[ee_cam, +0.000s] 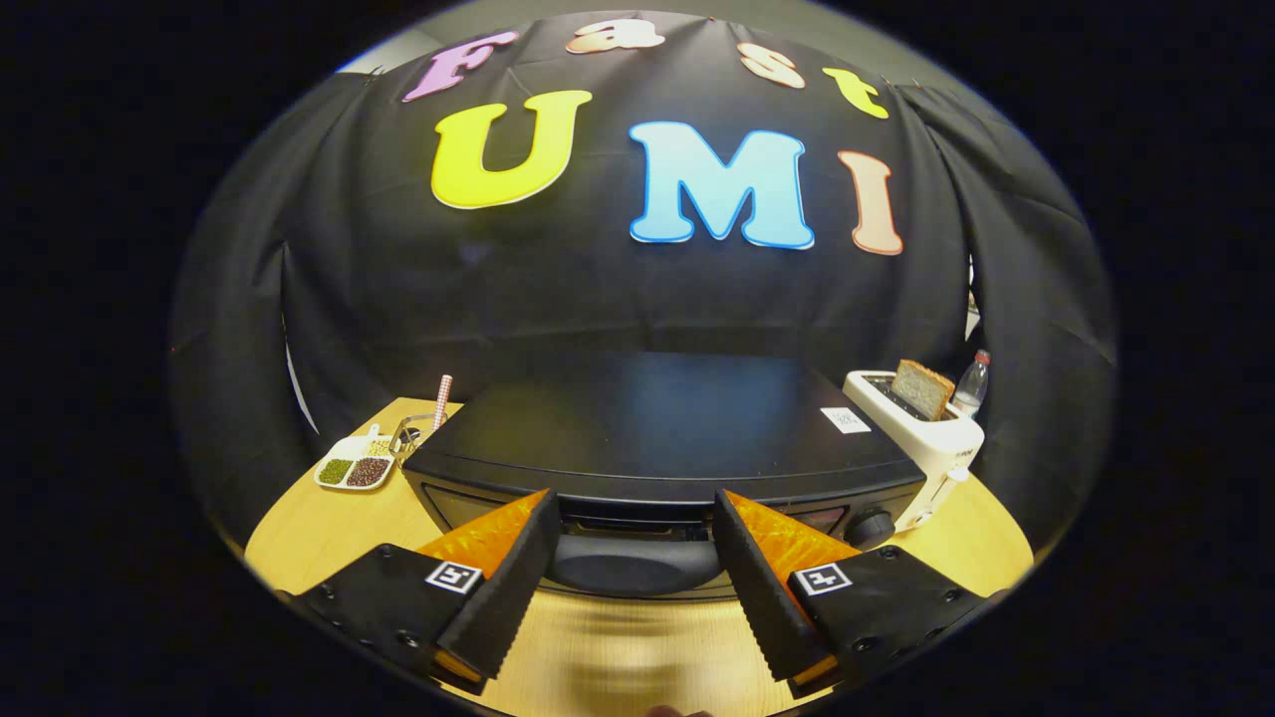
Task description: Open the toaster oven, put the food inside, and close the toaster oven door.
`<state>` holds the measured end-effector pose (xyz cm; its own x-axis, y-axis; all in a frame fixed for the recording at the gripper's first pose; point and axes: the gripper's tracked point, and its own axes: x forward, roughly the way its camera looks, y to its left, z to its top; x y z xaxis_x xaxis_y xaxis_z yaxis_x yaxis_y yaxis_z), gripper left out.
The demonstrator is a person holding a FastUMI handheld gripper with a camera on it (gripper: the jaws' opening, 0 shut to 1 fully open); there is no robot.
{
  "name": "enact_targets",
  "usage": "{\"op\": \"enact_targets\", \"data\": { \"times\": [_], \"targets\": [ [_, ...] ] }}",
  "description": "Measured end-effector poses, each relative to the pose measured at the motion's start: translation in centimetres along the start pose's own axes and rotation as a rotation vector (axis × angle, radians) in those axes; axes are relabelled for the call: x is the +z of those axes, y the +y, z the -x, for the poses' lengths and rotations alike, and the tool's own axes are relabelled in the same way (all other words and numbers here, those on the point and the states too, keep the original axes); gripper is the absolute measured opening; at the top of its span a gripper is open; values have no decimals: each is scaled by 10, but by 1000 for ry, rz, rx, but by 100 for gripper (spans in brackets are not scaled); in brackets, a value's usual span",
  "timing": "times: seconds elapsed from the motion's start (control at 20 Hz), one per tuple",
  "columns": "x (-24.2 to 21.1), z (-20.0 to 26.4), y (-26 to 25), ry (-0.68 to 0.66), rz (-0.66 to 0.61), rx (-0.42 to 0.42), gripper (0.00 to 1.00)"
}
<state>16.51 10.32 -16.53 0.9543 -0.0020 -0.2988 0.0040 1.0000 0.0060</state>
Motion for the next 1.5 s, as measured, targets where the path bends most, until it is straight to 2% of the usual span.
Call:
{"op": "enact_targets", "data": {
  "times": [0.3, 1.25, 1.5],
  "targets": [
    [-4, 1, 3, 59, 3, 6, 100],
    [-50, 52, 6, 203, -6, 67, 100],
    [-69, 64, 6, 237, 37, 95, 100]
  ]
}}
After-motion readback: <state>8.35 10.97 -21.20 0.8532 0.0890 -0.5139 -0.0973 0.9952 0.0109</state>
